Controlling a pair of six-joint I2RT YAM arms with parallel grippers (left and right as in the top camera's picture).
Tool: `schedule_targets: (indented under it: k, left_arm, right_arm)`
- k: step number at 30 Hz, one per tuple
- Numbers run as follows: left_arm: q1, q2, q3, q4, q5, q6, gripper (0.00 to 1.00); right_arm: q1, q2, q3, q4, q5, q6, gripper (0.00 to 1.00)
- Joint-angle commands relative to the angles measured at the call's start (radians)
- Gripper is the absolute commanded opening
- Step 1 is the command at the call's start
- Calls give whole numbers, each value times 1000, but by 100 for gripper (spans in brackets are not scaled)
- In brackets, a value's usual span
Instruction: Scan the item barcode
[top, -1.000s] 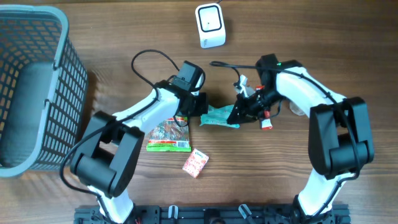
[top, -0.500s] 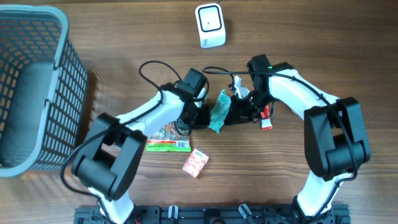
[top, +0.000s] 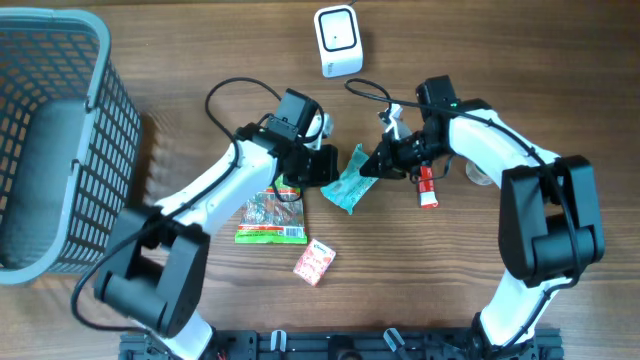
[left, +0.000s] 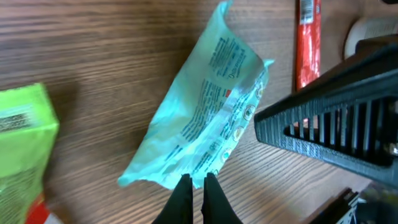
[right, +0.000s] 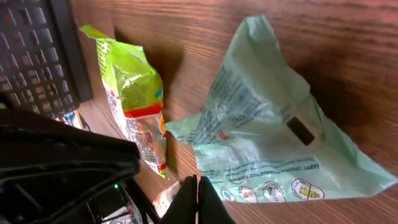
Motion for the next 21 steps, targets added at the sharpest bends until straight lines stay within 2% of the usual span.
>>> schedule_targets:
  k: [1,7,21]
  left_arm:
    - [6,43,6,10,97,72,4]
    - [6,44,6,26,111,81,4]
    - [1,117,6,60,148,78,4]
  right_arm:
    - [3,-10,-52,49,-24,57,4]
    - [3,-10,-115,165,11,109,4]
    - [33,-10,-118,186,64,130,4]
